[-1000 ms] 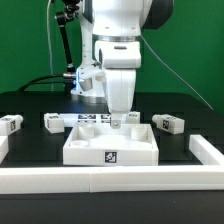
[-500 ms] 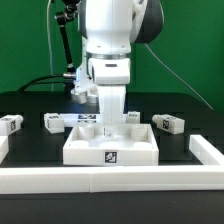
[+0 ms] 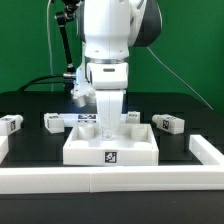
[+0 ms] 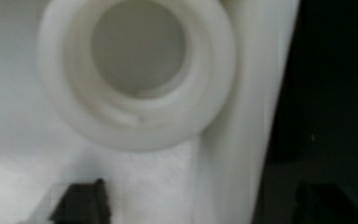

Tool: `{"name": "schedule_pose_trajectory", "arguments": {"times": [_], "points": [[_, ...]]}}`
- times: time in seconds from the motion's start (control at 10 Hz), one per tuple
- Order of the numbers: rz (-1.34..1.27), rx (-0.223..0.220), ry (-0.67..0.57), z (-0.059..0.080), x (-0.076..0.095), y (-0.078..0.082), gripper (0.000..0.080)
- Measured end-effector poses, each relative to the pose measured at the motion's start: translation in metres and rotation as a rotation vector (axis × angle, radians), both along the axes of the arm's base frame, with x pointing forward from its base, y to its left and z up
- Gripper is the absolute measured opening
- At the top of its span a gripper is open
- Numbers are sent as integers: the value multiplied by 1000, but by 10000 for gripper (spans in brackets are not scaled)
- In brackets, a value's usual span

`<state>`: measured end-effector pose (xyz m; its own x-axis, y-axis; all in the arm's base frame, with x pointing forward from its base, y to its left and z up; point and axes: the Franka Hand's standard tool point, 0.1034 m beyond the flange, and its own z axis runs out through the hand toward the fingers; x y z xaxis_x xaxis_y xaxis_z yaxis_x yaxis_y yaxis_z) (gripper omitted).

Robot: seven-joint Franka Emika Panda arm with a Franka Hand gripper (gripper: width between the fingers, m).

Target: Assemble square table

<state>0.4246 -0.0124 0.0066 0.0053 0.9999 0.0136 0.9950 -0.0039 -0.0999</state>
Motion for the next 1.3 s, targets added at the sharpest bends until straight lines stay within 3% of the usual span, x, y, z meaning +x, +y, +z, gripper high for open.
{"name": "schedule_pose_trajectory", "arguments": {"times": [0.3,1.0,1.3], "points": [[0,0,2,-1,-1,0,72],[0,0,-4,0,2,1,66],[9,8,-20,1,18,23,67]]}}
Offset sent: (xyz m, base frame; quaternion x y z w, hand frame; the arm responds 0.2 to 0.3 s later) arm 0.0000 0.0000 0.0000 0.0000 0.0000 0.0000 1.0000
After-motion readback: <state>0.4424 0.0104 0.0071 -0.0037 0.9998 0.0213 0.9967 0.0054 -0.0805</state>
